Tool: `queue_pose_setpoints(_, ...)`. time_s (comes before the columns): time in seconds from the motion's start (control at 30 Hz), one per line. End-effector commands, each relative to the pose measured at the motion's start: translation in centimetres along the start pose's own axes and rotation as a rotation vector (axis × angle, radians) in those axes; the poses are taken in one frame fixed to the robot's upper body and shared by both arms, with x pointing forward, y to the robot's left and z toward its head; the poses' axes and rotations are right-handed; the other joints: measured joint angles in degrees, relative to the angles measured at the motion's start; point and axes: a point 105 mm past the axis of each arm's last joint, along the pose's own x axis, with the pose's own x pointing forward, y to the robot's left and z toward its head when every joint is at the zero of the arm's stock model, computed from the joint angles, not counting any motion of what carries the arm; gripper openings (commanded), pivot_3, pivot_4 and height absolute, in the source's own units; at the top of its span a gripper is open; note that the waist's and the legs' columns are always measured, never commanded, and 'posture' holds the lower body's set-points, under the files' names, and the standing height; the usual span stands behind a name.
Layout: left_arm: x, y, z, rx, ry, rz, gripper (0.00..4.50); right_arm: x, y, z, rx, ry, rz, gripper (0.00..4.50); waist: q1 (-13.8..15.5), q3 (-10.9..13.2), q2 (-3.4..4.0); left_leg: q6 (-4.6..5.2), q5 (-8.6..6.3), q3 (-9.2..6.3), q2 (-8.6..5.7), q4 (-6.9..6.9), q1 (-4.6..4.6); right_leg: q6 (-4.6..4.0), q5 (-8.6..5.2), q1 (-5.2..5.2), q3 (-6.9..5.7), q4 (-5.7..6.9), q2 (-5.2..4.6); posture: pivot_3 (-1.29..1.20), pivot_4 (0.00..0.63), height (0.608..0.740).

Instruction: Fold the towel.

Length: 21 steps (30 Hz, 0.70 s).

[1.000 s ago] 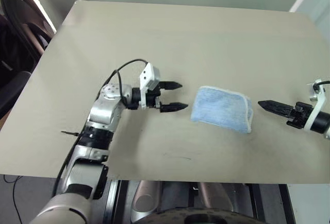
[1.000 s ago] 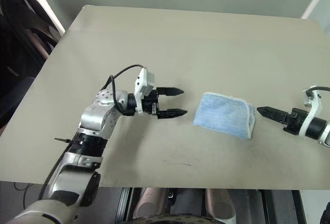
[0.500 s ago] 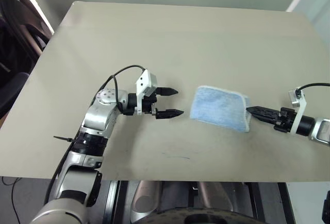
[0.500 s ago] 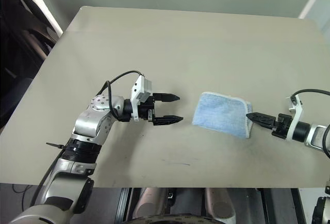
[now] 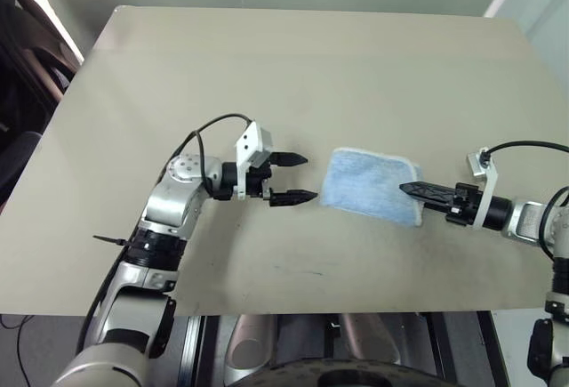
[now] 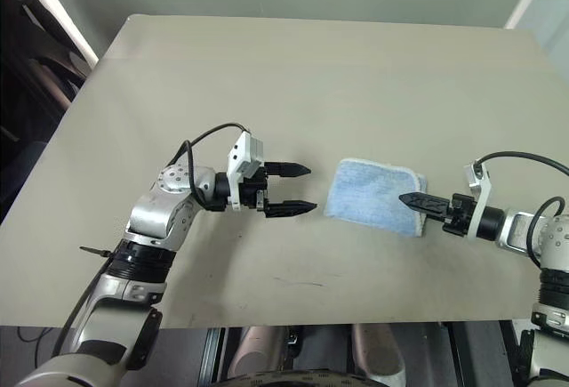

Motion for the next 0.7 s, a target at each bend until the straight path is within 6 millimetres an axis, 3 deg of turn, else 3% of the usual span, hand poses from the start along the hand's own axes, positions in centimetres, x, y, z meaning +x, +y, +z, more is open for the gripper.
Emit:
queue_pose_setpoints(0.03,0.2,0.0,0.6,0.036,-0.012,0.008,4.5,1.1,-0.1,-1.0,0.024,0.027,0.035,4.13,0.0,0.0,-0.01,-0.03,0.04,0.01,0.0,-0.13,0.11,-0.03,0.0,0.07,0.01,-0.01,0.0,0.0,0.15,0.697)
queue_pose_setpoints(0.1,0.2,-0.1,0.6,0.036,-0.013,0.011,4.5,1.0,-0.3,-0.9,0.02,0.015,0.027,3.62,0.0,0.0,-0.01,-0.08,0.11,0.01,-0.01,-0.34,0.29,-0.08,-0.03,0.17,0.02,-0.02,-0.01,0.0,0.15,0.697)
queue_pose_setpoints(0.43,0.9,0.0,0.8,0.037,-0.016,0.005,4.5,0.4,-0.2,-0.5,0.001,-0.035,0.019,0.14,0.13,-0.02,-0.06,-0.24,0.26,0.01,-0.01,-0.67,0.43,-0.18,-0.13,0.26,-0.02,-0.07,-0.04,0.0,0.15,0.697)
queue_pose_setpoints(0.7,1.2,1.0,0.8,0.048,-0.001,0.01,4.5,-0.8,1.9,1.4,-0.065,-0.166,0.035,0.02,0.41,0.0,-0.02,-0.21,0.28,-0.04,-0.04,-0.56,0.38,-0.15,-0.1,0.24,-0.03,-0.04,-0.07,0.0,0.15,0.697)
